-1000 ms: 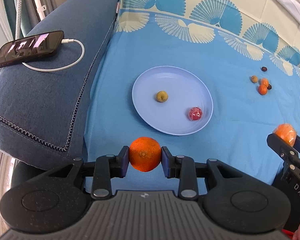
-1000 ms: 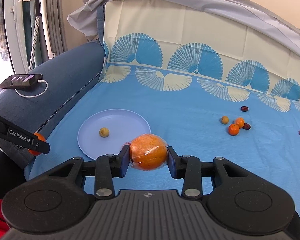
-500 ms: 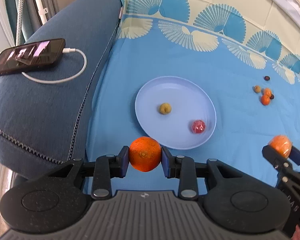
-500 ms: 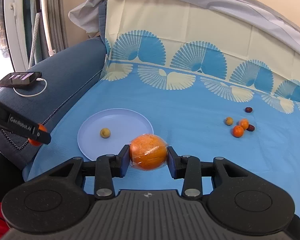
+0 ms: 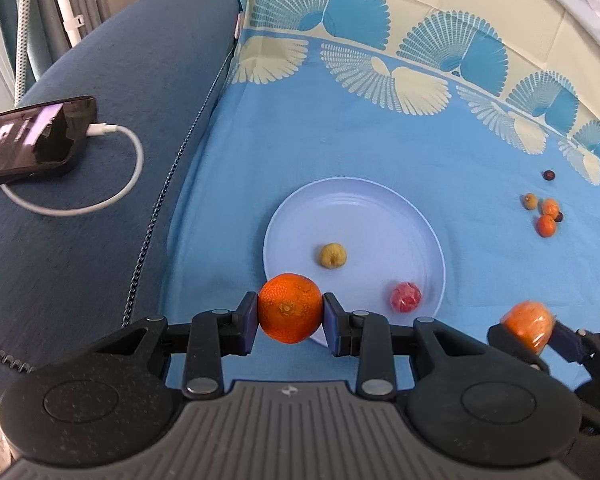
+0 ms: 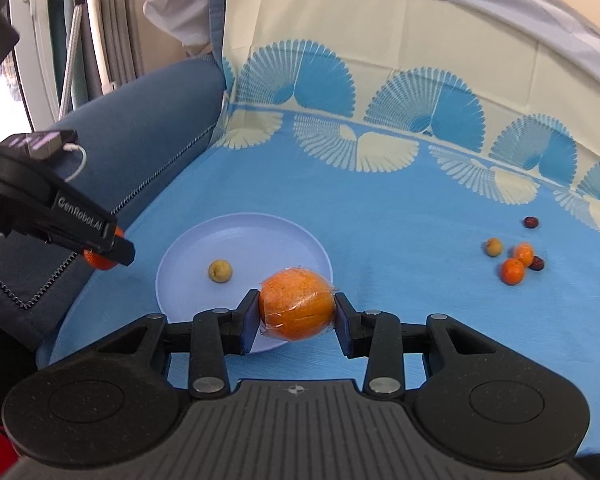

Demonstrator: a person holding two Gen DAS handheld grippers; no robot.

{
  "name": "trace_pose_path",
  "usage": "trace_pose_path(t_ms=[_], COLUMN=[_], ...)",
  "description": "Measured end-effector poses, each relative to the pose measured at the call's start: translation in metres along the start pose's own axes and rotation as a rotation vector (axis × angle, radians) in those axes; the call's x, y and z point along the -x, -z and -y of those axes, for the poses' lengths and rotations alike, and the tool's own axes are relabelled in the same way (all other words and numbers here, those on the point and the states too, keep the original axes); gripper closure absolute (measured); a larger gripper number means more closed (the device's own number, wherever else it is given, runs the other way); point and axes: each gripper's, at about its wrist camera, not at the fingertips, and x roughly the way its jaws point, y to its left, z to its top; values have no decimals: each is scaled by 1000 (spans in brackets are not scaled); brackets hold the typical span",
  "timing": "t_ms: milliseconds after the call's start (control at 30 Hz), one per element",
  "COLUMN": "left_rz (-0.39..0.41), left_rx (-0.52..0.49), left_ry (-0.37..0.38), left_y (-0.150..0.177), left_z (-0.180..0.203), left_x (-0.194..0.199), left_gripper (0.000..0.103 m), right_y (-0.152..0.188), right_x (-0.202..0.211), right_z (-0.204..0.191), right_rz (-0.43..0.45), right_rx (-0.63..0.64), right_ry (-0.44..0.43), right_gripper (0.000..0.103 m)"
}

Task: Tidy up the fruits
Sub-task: 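Carry both mandarins over the plate and open both tools to drop them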

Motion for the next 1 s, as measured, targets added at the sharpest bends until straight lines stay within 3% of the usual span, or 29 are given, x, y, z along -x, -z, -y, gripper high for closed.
trace_pose_path(t_ms=[367, 1000], left_rz=[-46, -106], left_rx=[-22, -75], left_ry=[-2, -20], left_y=[-20, -36], left_z=[2, 13], left_x=[-52, -117], left_gripper=[66, 66], right_y=[-9, -10], right_x=[-58, -120], right_z=[-4, -2], right_rz=[-79, -147], right_rx=[7, 14], right_ry=[-24, -55], right_gripper=[63, 63])
